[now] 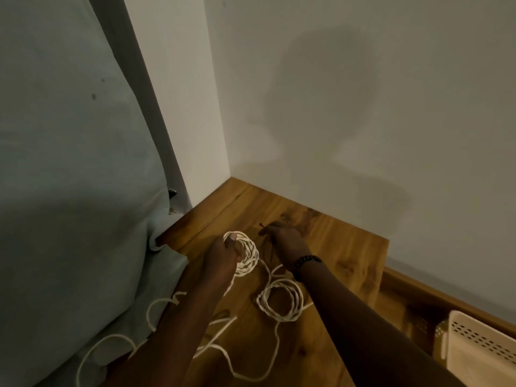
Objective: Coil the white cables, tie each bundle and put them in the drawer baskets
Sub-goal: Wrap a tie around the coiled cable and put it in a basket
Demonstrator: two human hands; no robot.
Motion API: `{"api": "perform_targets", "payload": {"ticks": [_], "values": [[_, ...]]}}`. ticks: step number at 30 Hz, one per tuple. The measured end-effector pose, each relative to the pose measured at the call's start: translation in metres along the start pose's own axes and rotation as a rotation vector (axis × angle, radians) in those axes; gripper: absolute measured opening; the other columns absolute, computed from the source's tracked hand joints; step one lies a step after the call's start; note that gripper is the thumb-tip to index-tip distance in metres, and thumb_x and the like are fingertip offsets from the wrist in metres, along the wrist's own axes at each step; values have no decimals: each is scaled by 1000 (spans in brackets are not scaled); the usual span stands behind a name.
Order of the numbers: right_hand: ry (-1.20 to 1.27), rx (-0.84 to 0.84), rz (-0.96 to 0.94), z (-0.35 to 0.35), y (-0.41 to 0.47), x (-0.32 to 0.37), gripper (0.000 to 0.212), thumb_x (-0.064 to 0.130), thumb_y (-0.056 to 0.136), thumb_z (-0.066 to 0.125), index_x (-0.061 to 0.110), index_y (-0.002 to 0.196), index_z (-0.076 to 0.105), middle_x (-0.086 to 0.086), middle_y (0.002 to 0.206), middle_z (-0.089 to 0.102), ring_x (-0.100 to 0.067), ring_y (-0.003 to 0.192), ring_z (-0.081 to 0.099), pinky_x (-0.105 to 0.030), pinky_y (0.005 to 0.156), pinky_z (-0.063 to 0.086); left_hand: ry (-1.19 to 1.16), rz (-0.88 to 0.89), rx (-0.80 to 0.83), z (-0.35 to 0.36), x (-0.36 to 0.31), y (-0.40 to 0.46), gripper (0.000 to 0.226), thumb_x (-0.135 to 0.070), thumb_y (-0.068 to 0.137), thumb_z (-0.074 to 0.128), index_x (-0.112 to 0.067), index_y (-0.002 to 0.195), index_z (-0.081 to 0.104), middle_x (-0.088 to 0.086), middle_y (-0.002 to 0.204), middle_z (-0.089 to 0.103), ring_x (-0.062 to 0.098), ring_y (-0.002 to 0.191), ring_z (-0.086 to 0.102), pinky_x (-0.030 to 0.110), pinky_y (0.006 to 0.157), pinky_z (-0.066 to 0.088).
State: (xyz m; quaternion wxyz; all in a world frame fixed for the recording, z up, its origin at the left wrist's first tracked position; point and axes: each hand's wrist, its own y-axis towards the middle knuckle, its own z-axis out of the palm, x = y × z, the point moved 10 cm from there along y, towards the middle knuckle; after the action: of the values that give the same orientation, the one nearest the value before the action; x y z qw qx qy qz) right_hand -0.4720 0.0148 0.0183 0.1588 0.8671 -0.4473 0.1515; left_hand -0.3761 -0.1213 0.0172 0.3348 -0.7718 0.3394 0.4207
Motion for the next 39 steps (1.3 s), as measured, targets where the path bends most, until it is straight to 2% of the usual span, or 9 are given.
{"api": "perform_targets", "payload": {"ticks": [6,9,12,17,23,27,32,36,39], "values": [[-268,197,-65,48,29,-15,41,13,95,55,15,136,52,-12,146,41,-30,130,43,-42,102,45,-23,-21,5,-1,14,22,43,-29,104,36,-2,135,49,17,131,58,31,117,57,24,76,43],[-302,200,-43,60,30,-29,39,23,98,49,11,135,48,-15,135,47,-32,119,50,-39,96,46,-31,-10,18,-1,16,29,43,-31,104,36,-1,132,52,17,129,60,29,116,57,26,81,40],[-343,96,-85,56,26,-32,39,23,96,53,11,133,48,-13,120,52,-30,100,56,-35,76,49,-40,-14,22,-1,21,36,44,-32,104,36,-1,132,52,16,130,60,29,117,57,27,85,40],[-409,-36,-285,44,21,-8,21,19,77,77,15,95,66,-7,87,62,-23,72,58,-27,51,39,-49,-23,13,2,26,38,45,-32,103,37,-2,133,51,15,131,59,29,118,56,26,83,41],[-361,-271,-320,2,20,6,39,5,59,86,13,92,66,-5,73,62,-21,60,57,-26,50,41,-51,-6,-30,-5,20,33,46,-33,103,36,-2,133,50,17,131,58,30,120,56,27,85,41],[-298,-422,-217,-46,18,1,26,3,71,78,13,92,66,-6,78,64,-23,66,56,-30,56,43,-59,66,-60,-13,4,27,42,-32,103,39,-3,130,52,16,132,58,30,119,56,28,87,42],[180,-523,91,-104,3,-20,8,12,90,61,18,96,61,1,87,66,-17,77,58,-27,65,49,-49,144,-74,-19,-26,9,46,-34,102,38,-4,136,47,15,136,55,31,122,54,29,89,43],[947,-437,246,-117,-19,-25,4,12,90,62,11,94,64,-6,81,70,-17,70,65,-26,61,52,-54,193,-91,-25,-51,-10,48,-34,102,37,-6,141,41,15,142,49,33,126,51,30,88,42],[1374,-361,321,-122,-42,-13,7,6,91,59,5,93,65,-9,80,67,-19,70,60,-29,61,49,-52,245,-107,-30,-74,-29,48,-35,102,37,-6,140,42,16,141,50,34,123,52,35,92,46]]}}
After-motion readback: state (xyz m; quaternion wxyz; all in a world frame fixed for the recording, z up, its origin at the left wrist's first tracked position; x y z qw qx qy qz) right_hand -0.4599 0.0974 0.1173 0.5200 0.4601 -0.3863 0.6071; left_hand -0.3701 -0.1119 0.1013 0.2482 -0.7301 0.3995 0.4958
